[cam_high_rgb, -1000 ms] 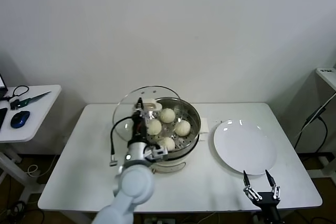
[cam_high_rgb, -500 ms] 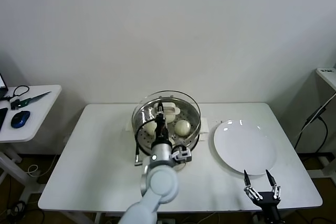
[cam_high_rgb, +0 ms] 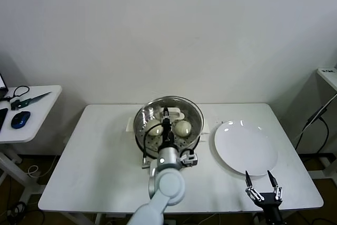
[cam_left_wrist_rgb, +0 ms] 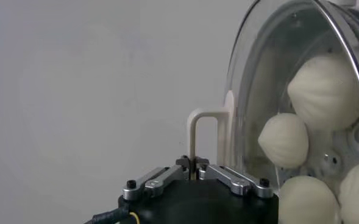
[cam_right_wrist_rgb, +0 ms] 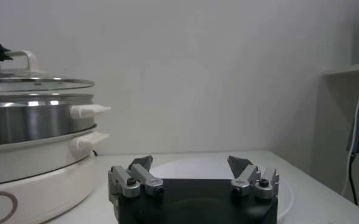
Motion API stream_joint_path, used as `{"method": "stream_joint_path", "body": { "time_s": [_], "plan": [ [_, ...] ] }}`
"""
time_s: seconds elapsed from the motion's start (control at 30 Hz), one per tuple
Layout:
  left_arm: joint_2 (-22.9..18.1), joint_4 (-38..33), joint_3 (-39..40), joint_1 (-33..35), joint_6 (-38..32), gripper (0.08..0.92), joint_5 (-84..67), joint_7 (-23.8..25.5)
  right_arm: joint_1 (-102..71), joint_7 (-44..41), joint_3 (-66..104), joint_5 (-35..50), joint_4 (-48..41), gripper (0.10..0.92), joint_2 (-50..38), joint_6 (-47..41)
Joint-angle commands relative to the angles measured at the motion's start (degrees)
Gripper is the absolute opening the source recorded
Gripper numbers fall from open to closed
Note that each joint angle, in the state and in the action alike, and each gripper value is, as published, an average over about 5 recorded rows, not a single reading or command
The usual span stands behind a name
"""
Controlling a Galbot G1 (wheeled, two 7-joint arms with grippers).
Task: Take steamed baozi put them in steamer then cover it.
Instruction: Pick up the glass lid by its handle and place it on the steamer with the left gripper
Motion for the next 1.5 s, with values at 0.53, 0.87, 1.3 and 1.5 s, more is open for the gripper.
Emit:
{"method": "stream_joint_path", "body": {
  "time_s": [0.53, 0.87, 1.3, 1.5],
  "plan": [
    [-0.2, 2.8, -0.8, -0.2, 0.3, 0.133, 0.1, -0.3, -0.4, -0.3, 0.2, -0.1, 0.8, 0.823, 0.2, 0.2],
    [0.3, 2.2, -0.7, 0.2, 0.4, 0.133, 0.0, 0.2, -0.6, -0.5, 0.1, -0.2, 1.4, 0.823, 0.6, 0.2],
    [5.9, -11.9, 1.5, 2.9, 0.7, 0.389, -7.7, 4.6, -0.9, 0.9, -0.1, 0.0, 2.3, 0.823, 0.6, -2.3],
    [9.3, -19.7, -0.6, 8.2, -2.1, 0.562, -19.3, -1.7, -1.0, 3.7, -0.7, -0.1, 2.3, 0.823, 0.2, -2.6]
  ]
}}
